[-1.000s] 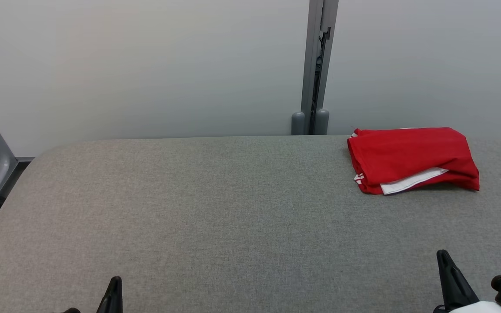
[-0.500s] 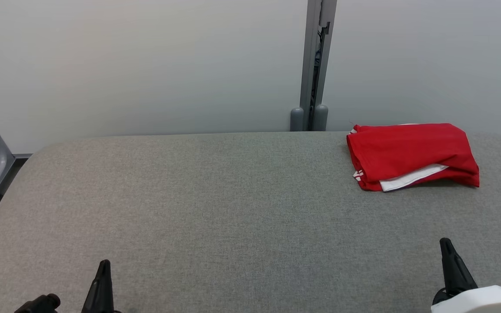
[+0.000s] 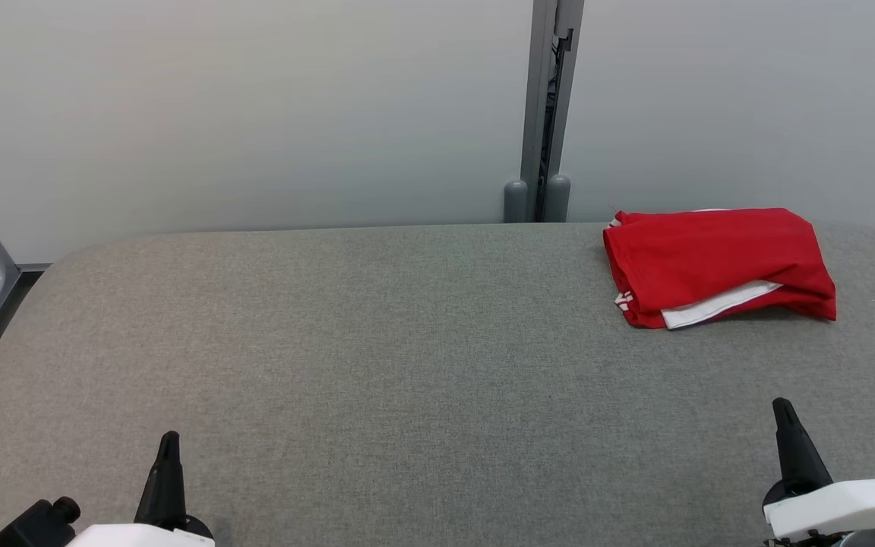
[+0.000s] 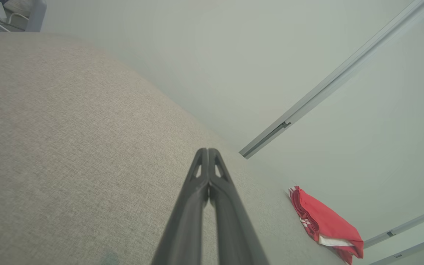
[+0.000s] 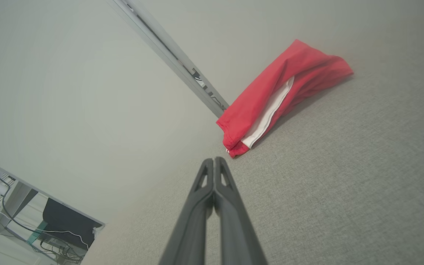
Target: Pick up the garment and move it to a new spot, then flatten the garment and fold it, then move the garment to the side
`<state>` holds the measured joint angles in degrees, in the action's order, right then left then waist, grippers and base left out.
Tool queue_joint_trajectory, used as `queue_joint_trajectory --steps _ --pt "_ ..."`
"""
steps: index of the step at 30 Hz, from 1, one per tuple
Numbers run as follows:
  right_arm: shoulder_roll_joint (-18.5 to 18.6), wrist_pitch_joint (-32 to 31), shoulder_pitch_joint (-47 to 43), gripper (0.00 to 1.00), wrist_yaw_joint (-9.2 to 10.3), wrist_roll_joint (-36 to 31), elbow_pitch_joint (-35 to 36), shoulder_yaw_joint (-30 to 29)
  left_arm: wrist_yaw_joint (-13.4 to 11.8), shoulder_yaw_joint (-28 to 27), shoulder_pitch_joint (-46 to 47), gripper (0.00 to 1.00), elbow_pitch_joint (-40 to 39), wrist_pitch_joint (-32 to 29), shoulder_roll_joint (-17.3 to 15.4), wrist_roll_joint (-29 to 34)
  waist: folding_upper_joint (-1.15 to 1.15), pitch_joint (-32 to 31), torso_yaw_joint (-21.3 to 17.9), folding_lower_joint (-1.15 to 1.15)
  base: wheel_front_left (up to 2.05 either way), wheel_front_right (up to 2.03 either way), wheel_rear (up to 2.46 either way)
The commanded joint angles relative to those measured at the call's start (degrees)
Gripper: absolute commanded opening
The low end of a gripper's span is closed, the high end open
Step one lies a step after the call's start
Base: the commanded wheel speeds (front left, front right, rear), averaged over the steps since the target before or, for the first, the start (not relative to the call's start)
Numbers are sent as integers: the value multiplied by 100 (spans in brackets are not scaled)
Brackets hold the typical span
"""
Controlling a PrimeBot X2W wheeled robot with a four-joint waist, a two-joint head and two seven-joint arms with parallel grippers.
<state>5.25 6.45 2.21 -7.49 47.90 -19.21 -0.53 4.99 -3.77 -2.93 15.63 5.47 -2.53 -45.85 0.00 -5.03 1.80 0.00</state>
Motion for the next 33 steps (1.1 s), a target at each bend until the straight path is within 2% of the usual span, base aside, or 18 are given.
queue_joint_trajectory --steps 1,33 --pt "14 -58 200 0 0 257 64 -43 4 -59 227 0 -77 -64 -27 -253 0 13 -5 0 0 0 0" --pt "-90 -557 591 0 -4 2122 3 -199 -6 -311 714 0 -100 -647 -37 -2174 0 184 -67 0 0 0 0"
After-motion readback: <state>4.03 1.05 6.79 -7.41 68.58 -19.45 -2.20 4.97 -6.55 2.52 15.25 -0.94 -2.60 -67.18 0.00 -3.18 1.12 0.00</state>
